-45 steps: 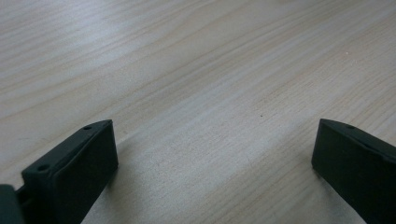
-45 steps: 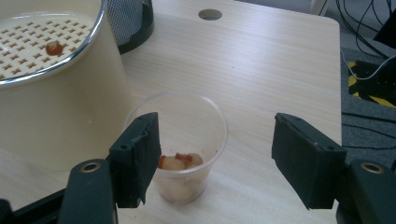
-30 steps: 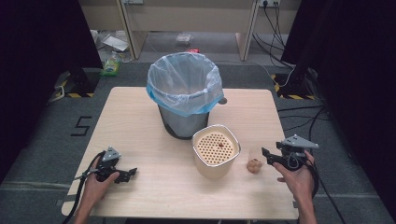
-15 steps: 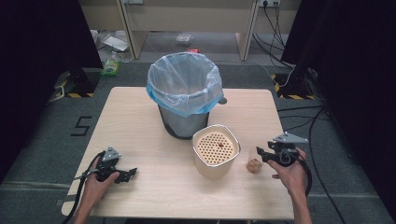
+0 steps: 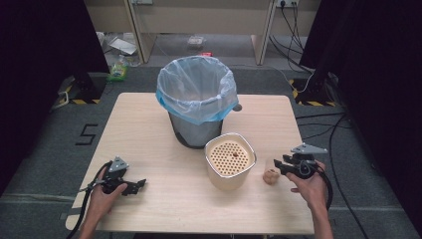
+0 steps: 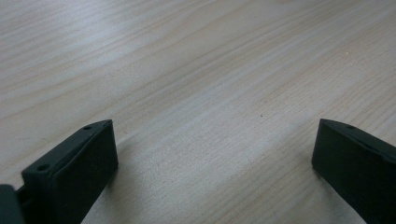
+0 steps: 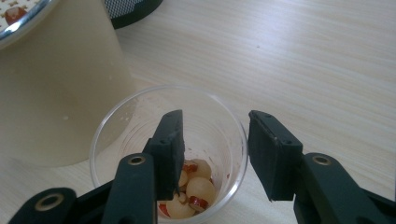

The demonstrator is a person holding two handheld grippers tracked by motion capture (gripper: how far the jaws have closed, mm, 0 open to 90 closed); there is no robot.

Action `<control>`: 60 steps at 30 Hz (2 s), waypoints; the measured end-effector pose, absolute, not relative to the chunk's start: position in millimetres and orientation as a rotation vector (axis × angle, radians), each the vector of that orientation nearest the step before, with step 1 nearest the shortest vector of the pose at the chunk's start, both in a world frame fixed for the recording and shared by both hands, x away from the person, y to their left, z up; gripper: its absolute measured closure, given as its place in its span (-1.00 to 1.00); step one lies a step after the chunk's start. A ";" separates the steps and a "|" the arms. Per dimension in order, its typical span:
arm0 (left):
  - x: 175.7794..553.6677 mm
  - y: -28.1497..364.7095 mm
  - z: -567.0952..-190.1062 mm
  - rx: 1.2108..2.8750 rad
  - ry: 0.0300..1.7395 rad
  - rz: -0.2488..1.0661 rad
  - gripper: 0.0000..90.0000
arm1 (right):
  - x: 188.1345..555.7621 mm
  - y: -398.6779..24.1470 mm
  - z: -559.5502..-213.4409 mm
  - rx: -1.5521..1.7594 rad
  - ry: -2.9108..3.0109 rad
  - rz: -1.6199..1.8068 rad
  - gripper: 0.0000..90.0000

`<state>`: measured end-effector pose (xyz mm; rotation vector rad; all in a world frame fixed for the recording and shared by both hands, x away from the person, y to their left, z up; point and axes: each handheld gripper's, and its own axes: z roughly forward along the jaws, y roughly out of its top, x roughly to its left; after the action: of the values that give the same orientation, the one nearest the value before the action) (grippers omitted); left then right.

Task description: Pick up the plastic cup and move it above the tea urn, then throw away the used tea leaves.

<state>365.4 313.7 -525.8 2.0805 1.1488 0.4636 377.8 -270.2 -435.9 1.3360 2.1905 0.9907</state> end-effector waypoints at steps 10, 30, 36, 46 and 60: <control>365.4 313.6 -525.8 2.078 1.149 0.463 -1.00 | 378.8 -268.6 -442.6 1.332 2.238 0.959 0.43; 365.5 313.7 -525.8 2.081 1.149 0.464 -1.00 | 369.0 -265.3 -419.6 1.172 2.183 0.992 0.94; 365.5 313.7 -525.8 2.080 1.149 0.464 -1.00 | 366.6 -263.2 -407.5 1.123 2.147 1.018 0.94; 365.4 313.7 -525.8 2.081 1.148 0.464 -1.00 | 367.9 -256.7 -379.8 1.027 2.053 1.038 0.94; 365.4 313.6 -525.7 2.081 1.149 0.463 -1.00 | 380.2 -228.6 -349.4 0.834 1.902 1.025 0.94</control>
<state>365.4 313.6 -525.7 2.0809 1.1490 0.4633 380.2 -228.6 -349.4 0.8341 1.9021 1.0250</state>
